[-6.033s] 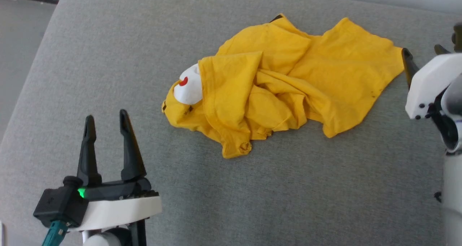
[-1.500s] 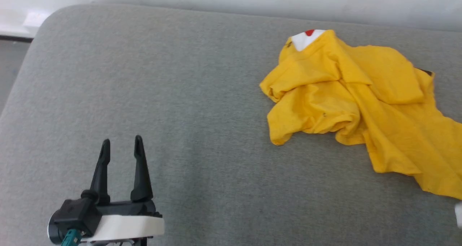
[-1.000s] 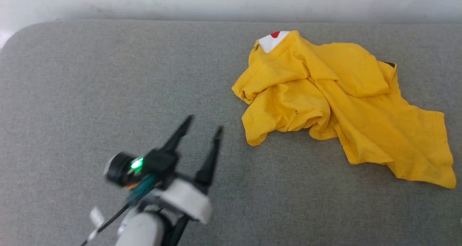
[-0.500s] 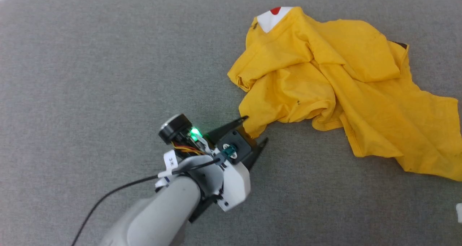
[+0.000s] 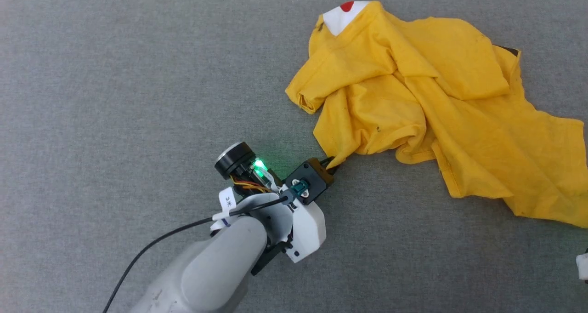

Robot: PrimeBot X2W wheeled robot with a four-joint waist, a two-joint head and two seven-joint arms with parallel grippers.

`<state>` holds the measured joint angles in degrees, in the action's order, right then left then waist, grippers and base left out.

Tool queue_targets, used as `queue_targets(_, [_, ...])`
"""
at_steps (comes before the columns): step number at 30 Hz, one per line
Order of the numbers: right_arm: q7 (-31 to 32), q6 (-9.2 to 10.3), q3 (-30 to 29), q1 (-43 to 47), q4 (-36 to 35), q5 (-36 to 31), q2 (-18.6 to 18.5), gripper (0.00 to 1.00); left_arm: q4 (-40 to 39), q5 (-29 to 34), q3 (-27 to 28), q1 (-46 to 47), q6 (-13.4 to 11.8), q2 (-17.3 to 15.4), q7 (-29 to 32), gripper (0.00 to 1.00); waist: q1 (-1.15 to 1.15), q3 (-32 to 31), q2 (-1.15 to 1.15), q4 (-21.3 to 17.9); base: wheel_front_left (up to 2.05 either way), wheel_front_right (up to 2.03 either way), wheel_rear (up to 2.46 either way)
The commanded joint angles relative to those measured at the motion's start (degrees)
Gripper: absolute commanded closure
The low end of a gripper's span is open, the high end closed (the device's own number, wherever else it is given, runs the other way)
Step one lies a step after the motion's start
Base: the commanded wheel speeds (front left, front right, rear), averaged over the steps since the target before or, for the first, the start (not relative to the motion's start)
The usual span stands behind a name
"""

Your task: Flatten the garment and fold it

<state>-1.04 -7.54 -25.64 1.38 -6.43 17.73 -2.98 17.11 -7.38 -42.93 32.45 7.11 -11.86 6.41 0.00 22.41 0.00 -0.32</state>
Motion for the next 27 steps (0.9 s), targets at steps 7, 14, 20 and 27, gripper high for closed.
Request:
queue_targets(7, [0.7,0.05,0.04,0.11,-0.16,-0.26,0.1,0.0,-8.52,-3.63,4.06,-1.61,-2.08,-2.22,-4.52,1.0,0.0,-3.48,0.0,2.41,0.0,0.0,0.0])
queue_targets(14, [2.16,0.05,-0.21,2.54,-0.16,-0.43,0.1,0.0,-34.31,-12.66,12.64,-18.81,-6.41,-15.31,4.63,1.0,0.0,-7.49,0.0,5.77,0.0,0.0,0.0])
queue_targets(20, [3.02,0.05,-0.29,3.74,-0.32,-0.4,0.1,0.0,-43.98,-18.17,18.65,-37.61,-13.71,-24.77,13.38,1.0,0.0,-8.4,0.0,7.79,0.0,0.0,0.0])
queue_targets(27, [4.35,0.05,-0.47,4.35,-0.53,-1.21,0.1,0.0,-43.05,-25.05,20.2,-51.39,-17.8,-25.6,15.25,0.0,0.0,-8.93,0.0,10.02,0.0,0.0,0.0])
